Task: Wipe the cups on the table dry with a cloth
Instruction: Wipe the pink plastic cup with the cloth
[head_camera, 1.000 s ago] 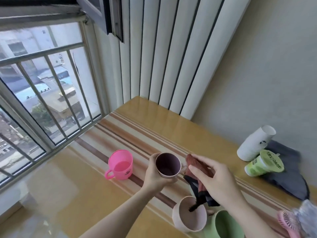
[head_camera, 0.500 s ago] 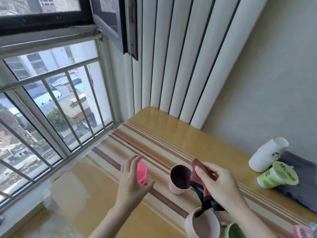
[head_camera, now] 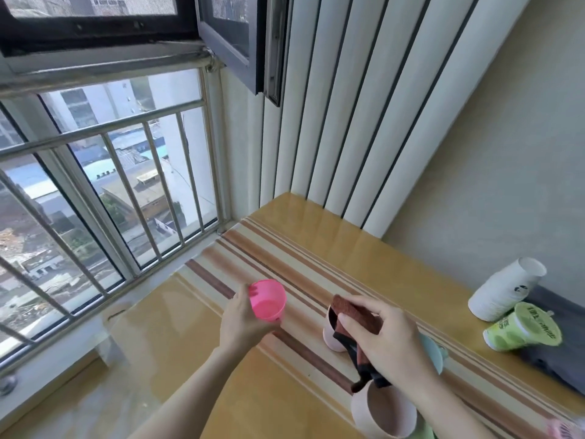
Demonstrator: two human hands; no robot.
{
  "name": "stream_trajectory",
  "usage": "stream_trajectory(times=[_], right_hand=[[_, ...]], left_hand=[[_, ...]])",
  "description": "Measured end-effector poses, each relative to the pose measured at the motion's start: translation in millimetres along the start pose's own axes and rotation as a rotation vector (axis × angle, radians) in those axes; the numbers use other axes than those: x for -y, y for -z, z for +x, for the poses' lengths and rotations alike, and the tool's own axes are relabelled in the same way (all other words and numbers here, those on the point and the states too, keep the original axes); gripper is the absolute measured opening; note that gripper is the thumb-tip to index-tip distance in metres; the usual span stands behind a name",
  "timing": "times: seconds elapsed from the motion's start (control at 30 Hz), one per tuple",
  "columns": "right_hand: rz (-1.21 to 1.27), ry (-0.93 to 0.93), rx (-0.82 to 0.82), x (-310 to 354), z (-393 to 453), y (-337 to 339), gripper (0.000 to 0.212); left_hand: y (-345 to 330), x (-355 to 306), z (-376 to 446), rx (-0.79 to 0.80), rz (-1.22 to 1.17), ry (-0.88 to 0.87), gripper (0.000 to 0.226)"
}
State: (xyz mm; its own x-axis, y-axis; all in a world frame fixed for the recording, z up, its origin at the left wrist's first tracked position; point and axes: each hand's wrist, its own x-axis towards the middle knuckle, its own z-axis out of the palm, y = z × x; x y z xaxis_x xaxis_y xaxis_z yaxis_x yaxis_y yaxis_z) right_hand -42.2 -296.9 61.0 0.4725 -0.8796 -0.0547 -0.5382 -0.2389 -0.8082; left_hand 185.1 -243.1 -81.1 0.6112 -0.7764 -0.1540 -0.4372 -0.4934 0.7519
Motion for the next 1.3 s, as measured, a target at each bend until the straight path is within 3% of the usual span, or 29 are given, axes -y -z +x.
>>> stream_trajectory(times=[0.17, 0.3, 0.4, 0.53, 0.67, 0.77, 0.83, 0.93, 1.03, 1.2, 1.3], right_hand=[[-0.003, 0.066, -0.039, 37, -15, 20, 0.020], [0.050, 0.201, -0.088, 104, -24, 55, 0.015], [0.186, 0.346, -0.230, 162, -38, 91, 0.011], [0.300, 0.652, -0.358, 207, -76, 107, 0.029], [0.085, 0.863, -0.466, 201, -99, 88, 0.041], [0.021, 0.906, -0.519, 194, -100, 87, 0.046], [-0.061, 0.939, -0.541, 194, -104, 88, 0.049], [-0.154, 0.948, -0.631, 196, -109, 93, 0.049], [-0.069, 0.940, -0.644, 203, -109, 115, 0.046], [0.400, 0.756, -0.428, 214, -112, 146, 0.046], [0.670, 0.525, -0.232, 208, -119, 146, 0.054]], left_hand=[[79, -71, -39, -0.023, -0.210, -0.025, 0.097], [157, -146, -88, 0.040, -0.392, -0.086, 0.094], [203, -204, -123, 0.156, -0.552, -0.077, 0.089], [235, -262, -161, 0.350, -0.737, -0.094, 0.068], [251, -295, -188, 0.512, -0.818, -0.170, 0.037], [253, -304, -201, 0.472, -0.838, -0.193, 0.038], [247, -311, -207, 0.390, -0.851, -0.187, 0.052], [232, -325, -215, 0.367, -0.872, -0.201, 0.064], [228, -335, -221, 0.404, -0.887, -0.226, 0.064], [225, -340, -223, 0.437, -0.907, -0.243, 0.061], [226, -342, -224, 0.417, -0.944, -0.306, 0.064]])
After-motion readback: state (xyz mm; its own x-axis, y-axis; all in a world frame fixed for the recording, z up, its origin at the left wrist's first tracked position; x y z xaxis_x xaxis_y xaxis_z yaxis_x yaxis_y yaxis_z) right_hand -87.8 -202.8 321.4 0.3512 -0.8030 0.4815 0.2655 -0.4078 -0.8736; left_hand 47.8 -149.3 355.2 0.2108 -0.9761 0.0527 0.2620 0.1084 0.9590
